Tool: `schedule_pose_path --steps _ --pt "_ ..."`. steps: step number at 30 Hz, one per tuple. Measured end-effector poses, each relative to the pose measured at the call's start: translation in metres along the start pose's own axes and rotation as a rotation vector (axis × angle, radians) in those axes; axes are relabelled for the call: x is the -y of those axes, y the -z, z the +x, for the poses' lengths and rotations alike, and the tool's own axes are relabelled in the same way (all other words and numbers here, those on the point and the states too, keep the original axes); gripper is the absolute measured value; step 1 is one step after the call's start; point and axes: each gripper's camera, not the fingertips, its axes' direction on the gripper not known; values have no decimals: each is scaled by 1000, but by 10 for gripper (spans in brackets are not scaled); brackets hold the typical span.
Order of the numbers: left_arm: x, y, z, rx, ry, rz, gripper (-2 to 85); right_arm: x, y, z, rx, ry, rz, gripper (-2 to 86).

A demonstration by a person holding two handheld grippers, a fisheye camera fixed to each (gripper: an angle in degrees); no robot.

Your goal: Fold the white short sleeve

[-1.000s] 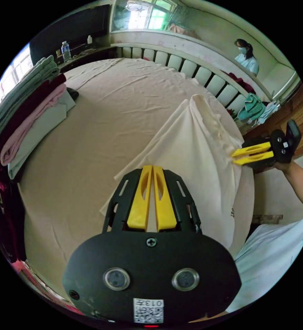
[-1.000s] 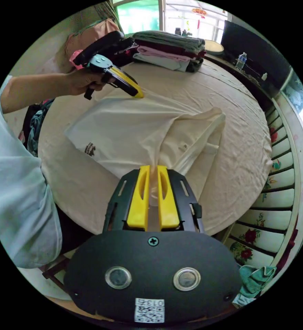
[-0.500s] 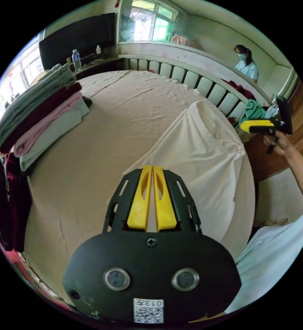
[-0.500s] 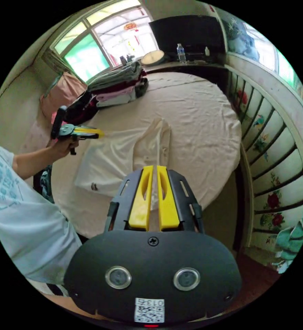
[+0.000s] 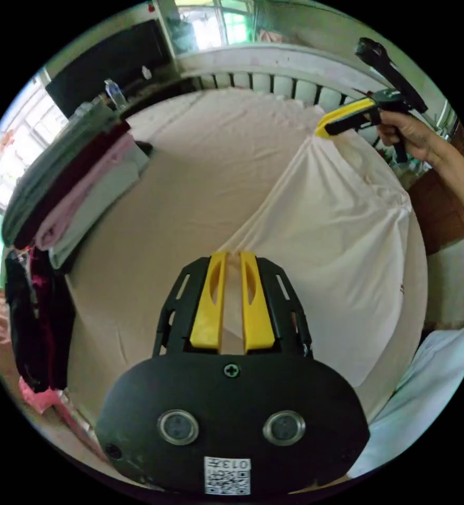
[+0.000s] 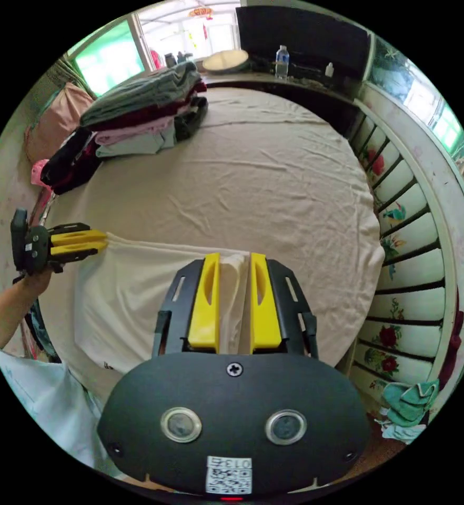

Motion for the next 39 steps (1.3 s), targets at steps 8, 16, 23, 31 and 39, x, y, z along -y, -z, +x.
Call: schedule_pose_path --steps 8,16,23,31,39 --pt "-21 7 -11 -69 -53 -1 -1 3 -7 0 33 98 109 47" --pt "-46 57 -17 -13 40 135 -2 -35 41 11 45 -55 222 32" --pt "-65 72 64 -199 -186 110 -2 -106 50 -77 66 120 50 3" --pt "-79 46 101 -186 -343 -14 -3 -111 14 -83 69 -36 -9 0" --pt "-91 45 83 -178 -269 -41 -2 -95 41 -120 100 -15 123 2"
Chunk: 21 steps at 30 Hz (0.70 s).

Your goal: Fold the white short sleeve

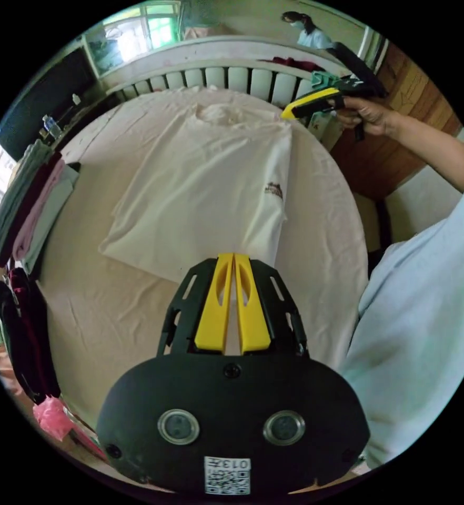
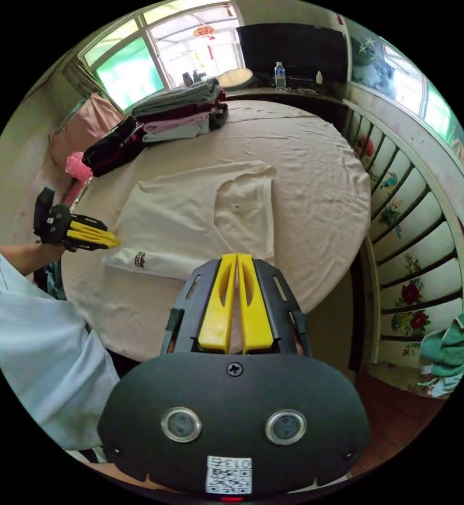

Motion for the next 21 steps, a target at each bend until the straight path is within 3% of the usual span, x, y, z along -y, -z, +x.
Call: schedule_pose_path --steps 3,7,10,12,15,21 --pt "-10 -13 -13 -61 107 25 -2 9 -34 -10 -51 8 -168 2" --pt "-34 1 -35 -65 291 99 -2 34 -12 -27 -81 13 -34 2" --pt "-49 5 -41 -118 345 120 -3 76 -4 -58 28 106 47 3" --pt "-52 4 -39 -111 343 122 -2 120 -18 -100 184 230 73 3" --pt "-51 -2 -34 -145 338 133 -2 174 -57 -169 257 431 34 3" --pt "-50 -31 -31 -182 357 56 -1 250 -142 -262 251 674 -135 4"
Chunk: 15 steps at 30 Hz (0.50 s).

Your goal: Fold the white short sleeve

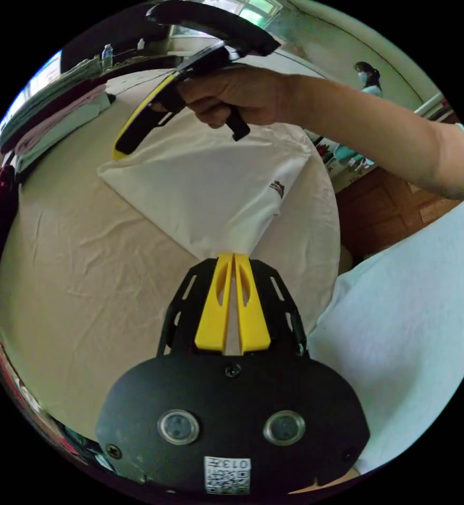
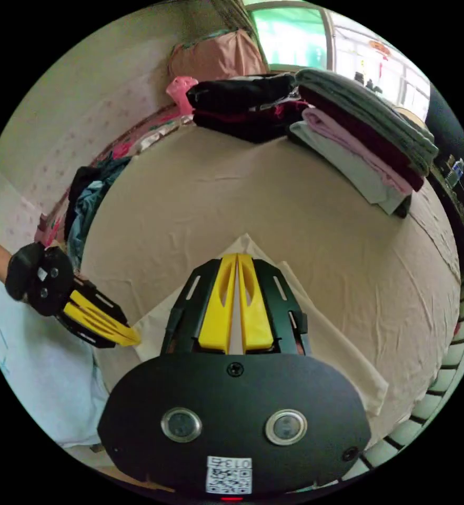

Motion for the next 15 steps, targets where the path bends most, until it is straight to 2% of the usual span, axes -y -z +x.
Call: schedule_pose_path --steps 3,7,10,12,15 --pt "-5 -7 -15 -62 80 26 2 31 -29 13 -28 34 -128 4" --pt "-15 -3 -29 -88 159 64 18 54 -8 27 -76 11 -49 11" --pt "-26 7 -38 -107 246 136 71 74 6 18 34 206 14 29" --pt "-28 7 -47 -144 305 151 93 93 -6 7 64 363 -89 44" --pt "-24 2 -61 -204 365 150 107 112 -30 2 76 480 -207 64"
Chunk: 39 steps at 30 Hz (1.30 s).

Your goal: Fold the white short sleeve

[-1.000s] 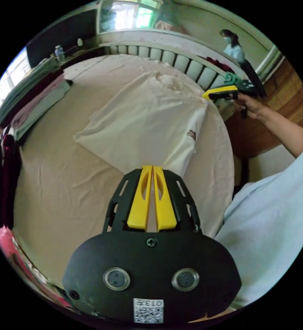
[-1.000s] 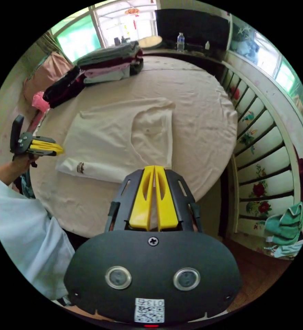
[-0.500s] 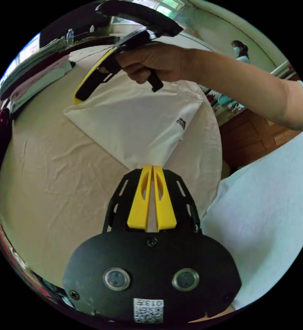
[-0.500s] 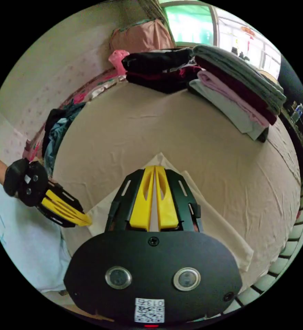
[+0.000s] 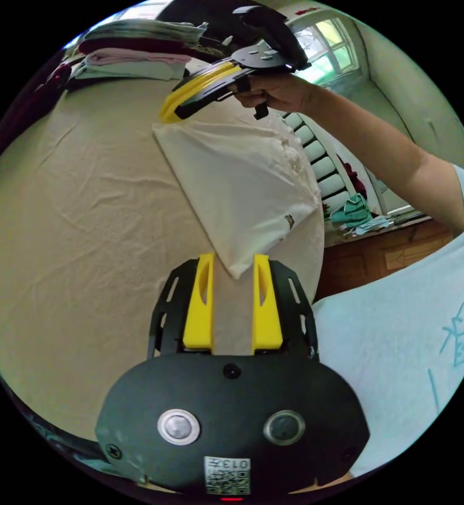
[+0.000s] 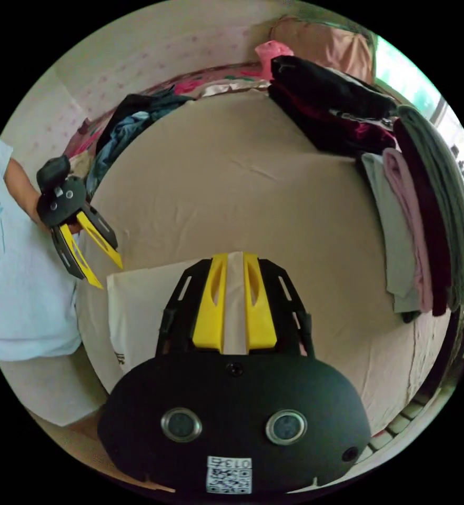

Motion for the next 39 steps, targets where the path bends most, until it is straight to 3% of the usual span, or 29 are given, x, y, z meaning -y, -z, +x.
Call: schedule_pose_path --steps 9,15,21,25,32,39 --pt "28 -5 -11 -36 74 -47 96 25 -20 19 84 85 -100 63" --pt "46 -6 -17 -9 157 -116 32 22 -19 2 16 156 -107 23" --pt "57 -4 -23 -105 181 -117 5 0 -4 -9 -34 167 -64 15" --pt "65 17 -16 -270 171 -39 1 -25 23 -21 -83 185 -17 14" --pt "121 51 50 -396 -63 11 0 -125 104 -39 -233 124 112 14" --pt "199 12 124 -432 -269 -59 1 -277 135 -44 -333 -120 137 15"
